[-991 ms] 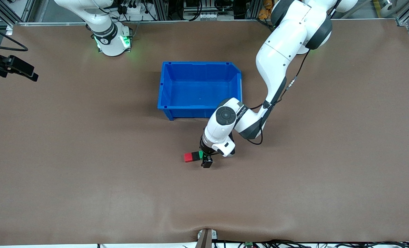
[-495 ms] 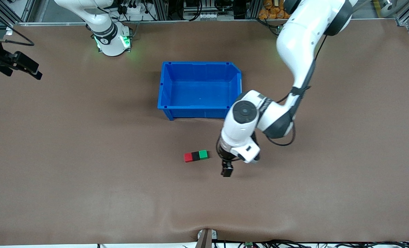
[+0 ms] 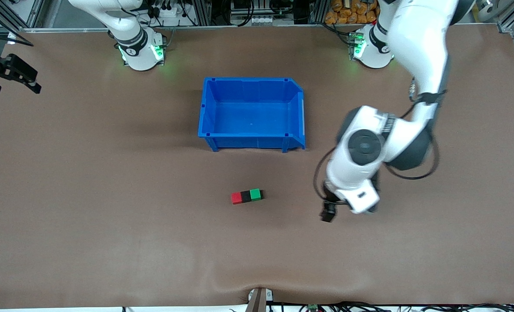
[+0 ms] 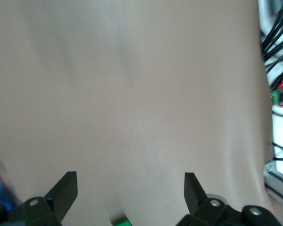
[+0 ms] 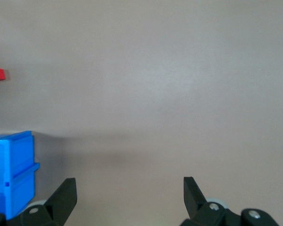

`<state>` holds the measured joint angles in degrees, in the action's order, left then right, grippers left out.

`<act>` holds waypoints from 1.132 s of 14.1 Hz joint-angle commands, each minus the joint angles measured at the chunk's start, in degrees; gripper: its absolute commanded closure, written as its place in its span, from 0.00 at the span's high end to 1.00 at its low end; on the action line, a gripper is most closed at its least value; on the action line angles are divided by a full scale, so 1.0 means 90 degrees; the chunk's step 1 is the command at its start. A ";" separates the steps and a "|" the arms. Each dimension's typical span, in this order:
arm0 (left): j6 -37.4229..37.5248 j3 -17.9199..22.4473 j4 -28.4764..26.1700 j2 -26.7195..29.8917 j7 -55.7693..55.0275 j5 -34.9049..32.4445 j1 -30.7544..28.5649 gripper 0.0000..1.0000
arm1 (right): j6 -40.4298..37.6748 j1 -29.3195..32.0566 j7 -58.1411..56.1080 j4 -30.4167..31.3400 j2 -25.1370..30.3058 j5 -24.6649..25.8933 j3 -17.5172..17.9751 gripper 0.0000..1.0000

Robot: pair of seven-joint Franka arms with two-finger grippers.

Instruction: Attach green and red cubes to black cube

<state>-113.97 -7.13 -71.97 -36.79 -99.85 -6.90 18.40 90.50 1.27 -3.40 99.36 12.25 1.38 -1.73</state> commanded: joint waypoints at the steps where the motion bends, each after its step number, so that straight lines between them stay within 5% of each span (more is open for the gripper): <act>1: 0.0202 -0.0310 -0.0996 0.1126 0.1382 0.0355 -0.0928 1.00 | -0.0163 0.0132 -0.0110 -0.0619 -0.0452 0.0130 0.0056 1.00; 10: 0.1509 -0.0468 -0.1192 0.2504 0.5474 0.0873 -0.2355 1.00 | -0.0583 0.0113 -0.0101 -0.1236 -0.0882 0.0305 0.0056 1.00; 16: 0.1989 0.0556 -0.2266 0.3705 0.7547 0.0942 -0.1664 1.00 | -0.0583 0.0200 -0.0159 -0.1236 -0.0882 0.0315 0.0056 1.00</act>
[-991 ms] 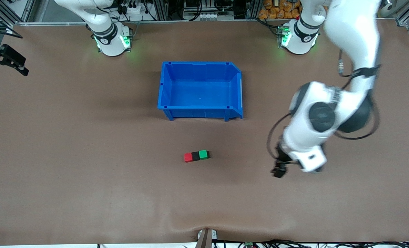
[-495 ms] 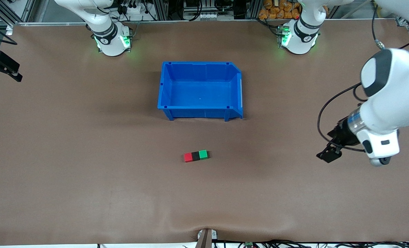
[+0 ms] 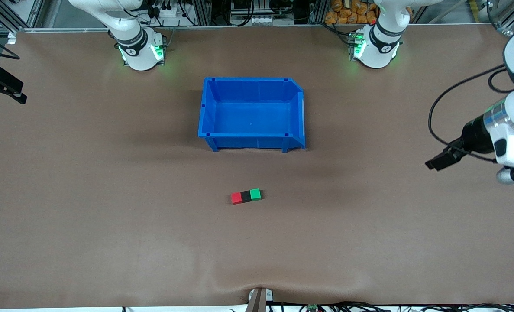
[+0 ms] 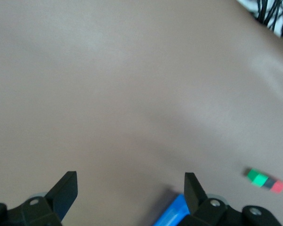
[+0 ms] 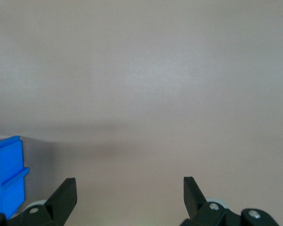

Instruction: Attach green and red cubes to black cube

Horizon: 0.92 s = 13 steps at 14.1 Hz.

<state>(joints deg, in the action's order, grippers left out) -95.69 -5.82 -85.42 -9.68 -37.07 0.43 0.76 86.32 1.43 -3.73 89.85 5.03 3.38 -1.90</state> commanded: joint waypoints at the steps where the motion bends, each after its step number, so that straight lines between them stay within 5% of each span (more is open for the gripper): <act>1: -0.0032 0.0461 -0.0850 0.0772 0.0893 0.0128 0.0287 1.00 | -0.0118 0.0202 -0.0132 -0.0178 -0.0090 0.0084 0.0074 1.00; 13: 0.0973 0.0559 -0.0811 0.1162 0.4020 -0.0272 0.0170 1.00 | -0.0099 0.0192 -0.0064 -0.0198 -0.0100 -0.0004 0.0094 1.00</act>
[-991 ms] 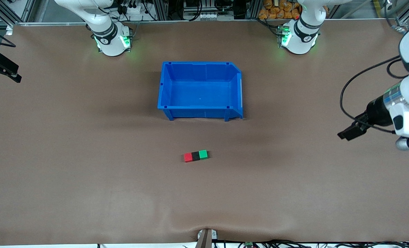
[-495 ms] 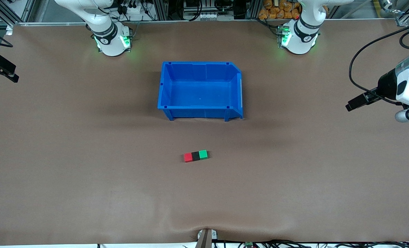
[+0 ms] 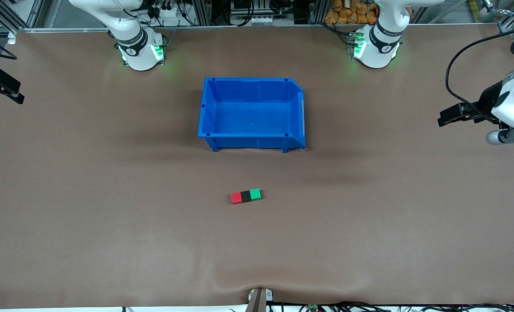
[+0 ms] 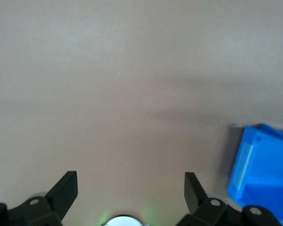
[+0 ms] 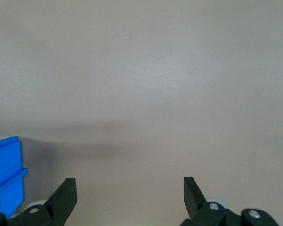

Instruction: Attach green and red cubes to black cube

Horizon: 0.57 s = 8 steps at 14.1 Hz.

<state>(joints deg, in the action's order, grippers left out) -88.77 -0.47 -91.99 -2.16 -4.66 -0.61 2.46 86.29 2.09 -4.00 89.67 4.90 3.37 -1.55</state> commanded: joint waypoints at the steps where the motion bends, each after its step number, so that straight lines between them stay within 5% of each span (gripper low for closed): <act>1: 0.0292 -0.0045 -0.0081 0.0415 0.0439 -0.0167 -0.0010 1.00 | -0.0105 0.0148 -0.0063 -0.0178 -0.0086 -0.0013 0.0045 1.00; 8: 0.0517 -0.0075 0.0251 0.0572 0.0857 -0.0176 0.0049 1.00 | -0.0106 0.0129 -0.0083 -0.0178 -0.0086 -0.0023 0.0065 1.00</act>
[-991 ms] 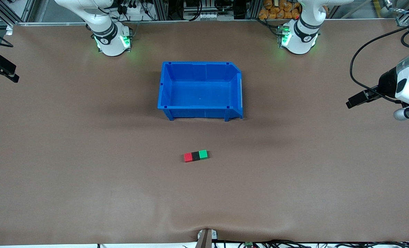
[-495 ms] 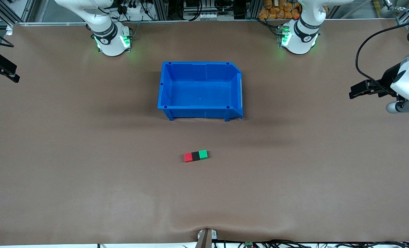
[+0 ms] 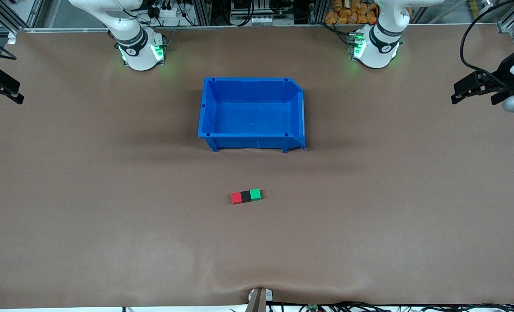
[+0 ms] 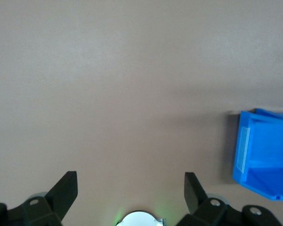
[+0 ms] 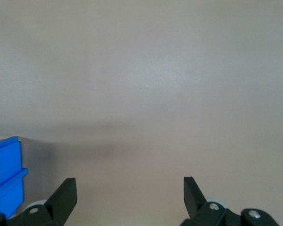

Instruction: Attach green and red cubes to black cube

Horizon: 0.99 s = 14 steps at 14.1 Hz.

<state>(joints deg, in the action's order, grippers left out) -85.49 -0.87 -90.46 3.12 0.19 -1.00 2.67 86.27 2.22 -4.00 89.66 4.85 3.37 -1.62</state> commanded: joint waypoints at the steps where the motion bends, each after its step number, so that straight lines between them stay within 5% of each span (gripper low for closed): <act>1: 0.0153 -0.0059 0.0109 -0.0034 0.0350 -0.0133 0.0035 1.00 | -0.0103 0.0085 -0.0083 -0.0177 -0.0080 -0.0013 0.0073 1.00; 14: 0.0124 -0.0206 0.0256 -0.0219 0.0262 -0.0192 -0.0024 1.00 | -0.0103 0.0241 -0.0093 -0.0148 -0.0089 -0.0032 0.0044 1.00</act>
<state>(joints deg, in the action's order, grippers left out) -85.28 -2.24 -89.15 1.37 2.41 -1.40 2.82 86.23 3.20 -4.02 89.65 4.65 3.34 -1.95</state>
